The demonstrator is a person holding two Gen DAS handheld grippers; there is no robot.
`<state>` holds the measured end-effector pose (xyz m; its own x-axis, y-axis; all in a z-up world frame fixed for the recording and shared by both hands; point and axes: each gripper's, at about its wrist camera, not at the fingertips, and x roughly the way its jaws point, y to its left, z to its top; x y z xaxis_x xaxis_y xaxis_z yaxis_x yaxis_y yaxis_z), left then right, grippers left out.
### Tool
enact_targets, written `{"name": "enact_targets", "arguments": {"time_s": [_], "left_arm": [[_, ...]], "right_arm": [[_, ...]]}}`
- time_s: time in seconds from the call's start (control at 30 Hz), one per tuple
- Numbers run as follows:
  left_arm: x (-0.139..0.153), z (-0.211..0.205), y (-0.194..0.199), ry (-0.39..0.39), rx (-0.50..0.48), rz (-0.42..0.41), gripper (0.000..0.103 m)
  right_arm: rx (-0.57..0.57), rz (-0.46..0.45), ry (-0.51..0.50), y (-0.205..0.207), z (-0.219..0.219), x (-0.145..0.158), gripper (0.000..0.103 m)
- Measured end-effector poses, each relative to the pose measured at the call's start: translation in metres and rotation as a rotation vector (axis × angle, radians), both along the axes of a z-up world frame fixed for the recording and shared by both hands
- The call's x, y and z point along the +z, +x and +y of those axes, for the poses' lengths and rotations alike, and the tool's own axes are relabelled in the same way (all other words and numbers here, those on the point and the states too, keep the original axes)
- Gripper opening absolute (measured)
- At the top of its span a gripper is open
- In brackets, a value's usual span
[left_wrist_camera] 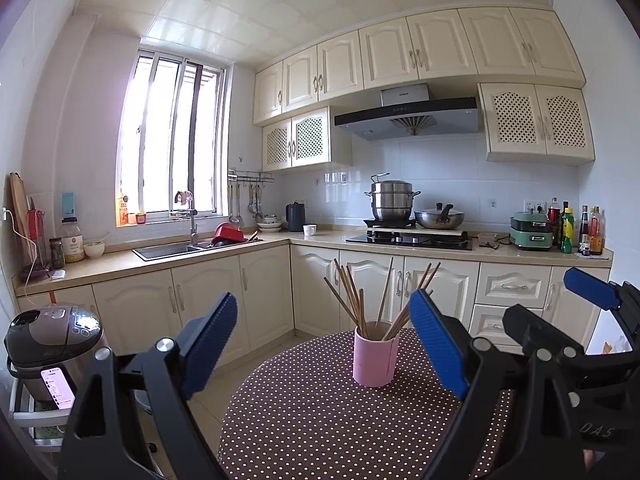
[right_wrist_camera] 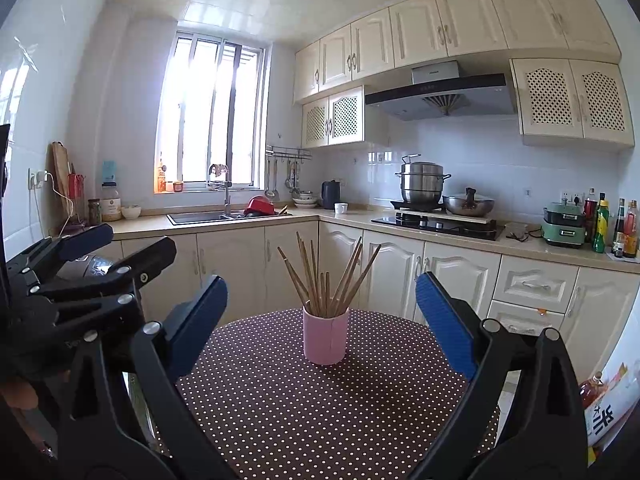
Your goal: Organize utensils
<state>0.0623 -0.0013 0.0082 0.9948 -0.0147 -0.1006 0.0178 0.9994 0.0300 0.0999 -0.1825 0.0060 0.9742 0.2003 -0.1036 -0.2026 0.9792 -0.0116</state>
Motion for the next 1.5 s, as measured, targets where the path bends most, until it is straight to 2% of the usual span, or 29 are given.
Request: {"name": "enact_targets", "arguments": {"time_s": [1.5], "left_arm": [[-0.0047,-0.0019,-0.0005,0.011,0.010,-0.006,0.086]], "right_arm": [[0.001,0.014,0.006,0.0023,-0.0010,-0.0046,0.093]]}}
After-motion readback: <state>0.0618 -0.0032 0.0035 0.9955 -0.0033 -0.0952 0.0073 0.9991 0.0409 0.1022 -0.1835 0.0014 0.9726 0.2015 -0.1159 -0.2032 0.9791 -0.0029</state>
